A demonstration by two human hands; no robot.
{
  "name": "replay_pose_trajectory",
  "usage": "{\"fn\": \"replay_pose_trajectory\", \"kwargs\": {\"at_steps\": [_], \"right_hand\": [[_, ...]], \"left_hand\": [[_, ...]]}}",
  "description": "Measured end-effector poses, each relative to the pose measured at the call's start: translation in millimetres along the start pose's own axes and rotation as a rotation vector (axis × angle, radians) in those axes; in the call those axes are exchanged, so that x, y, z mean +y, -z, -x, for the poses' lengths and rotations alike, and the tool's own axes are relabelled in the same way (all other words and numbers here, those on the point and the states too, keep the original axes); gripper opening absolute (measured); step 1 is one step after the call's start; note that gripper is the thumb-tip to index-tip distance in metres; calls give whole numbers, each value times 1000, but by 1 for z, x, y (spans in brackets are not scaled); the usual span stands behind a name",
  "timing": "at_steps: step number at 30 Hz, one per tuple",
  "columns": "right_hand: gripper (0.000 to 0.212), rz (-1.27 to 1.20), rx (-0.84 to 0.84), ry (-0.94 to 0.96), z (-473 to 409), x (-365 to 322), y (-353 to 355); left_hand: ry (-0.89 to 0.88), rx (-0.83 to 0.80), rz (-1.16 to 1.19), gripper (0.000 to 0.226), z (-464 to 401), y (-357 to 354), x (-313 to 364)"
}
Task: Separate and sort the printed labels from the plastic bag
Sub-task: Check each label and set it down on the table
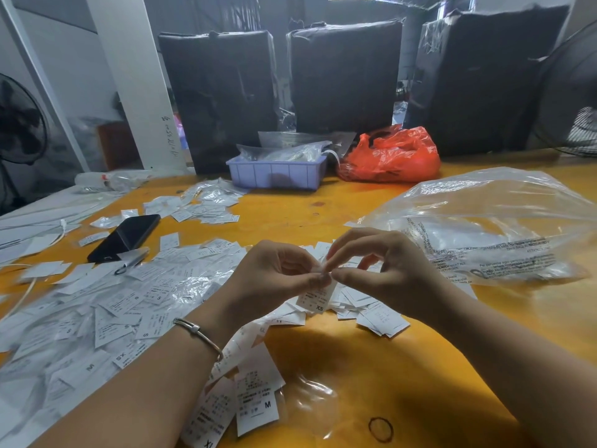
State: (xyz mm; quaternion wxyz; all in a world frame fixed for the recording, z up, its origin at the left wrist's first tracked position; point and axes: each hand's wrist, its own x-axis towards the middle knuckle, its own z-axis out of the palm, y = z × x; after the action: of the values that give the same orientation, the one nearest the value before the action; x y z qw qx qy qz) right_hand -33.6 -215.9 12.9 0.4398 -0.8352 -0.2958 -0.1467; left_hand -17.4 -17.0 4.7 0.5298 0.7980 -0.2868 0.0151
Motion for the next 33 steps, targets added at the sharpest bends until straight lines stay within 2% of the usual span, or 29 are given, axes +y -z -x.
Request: {"fn": "replay_pose_trajectory", "kwargs": {"at_steps": [4, 6, 8, 12, 16, 19, 22, 27, 33], "right_hand": [[7, -12, -63, -43, -1, 1, -1], [10, -3, -71, -59, -1, 2, 1], [9, 85, 9, -82, -2, 9, 6], [16, 562, 289, -303, -3, 35, 23], [28, 809, 450, -536, -2, 56, 41], [34, 976, 297, -767, 1, 68, 52], [32, 1011, 125, -872, 4, 77, 52], [24, 1044, 168, -868, 3, 80, 55], [16, 997, 256, -879, -1, 83, 57]], "left_hand": [[20, 3, 2, 22, 0, 1, -2], [41, 0, -4, 17, -1, 1, -3], [67, 20, -41, 8, -2, 4, -5], [95, 218, -192, 19, -4, 16, -10], [167, 452, -240, 28, -6, 23, -15], [301, 513, -397, 32, -8, 30, -21], [417, 504, -580, 32, -6, 33, -24], [541, 367, -773, 28, -5, 29, -27], [458, 351, -704, 28, -7, 22, -25]]}}
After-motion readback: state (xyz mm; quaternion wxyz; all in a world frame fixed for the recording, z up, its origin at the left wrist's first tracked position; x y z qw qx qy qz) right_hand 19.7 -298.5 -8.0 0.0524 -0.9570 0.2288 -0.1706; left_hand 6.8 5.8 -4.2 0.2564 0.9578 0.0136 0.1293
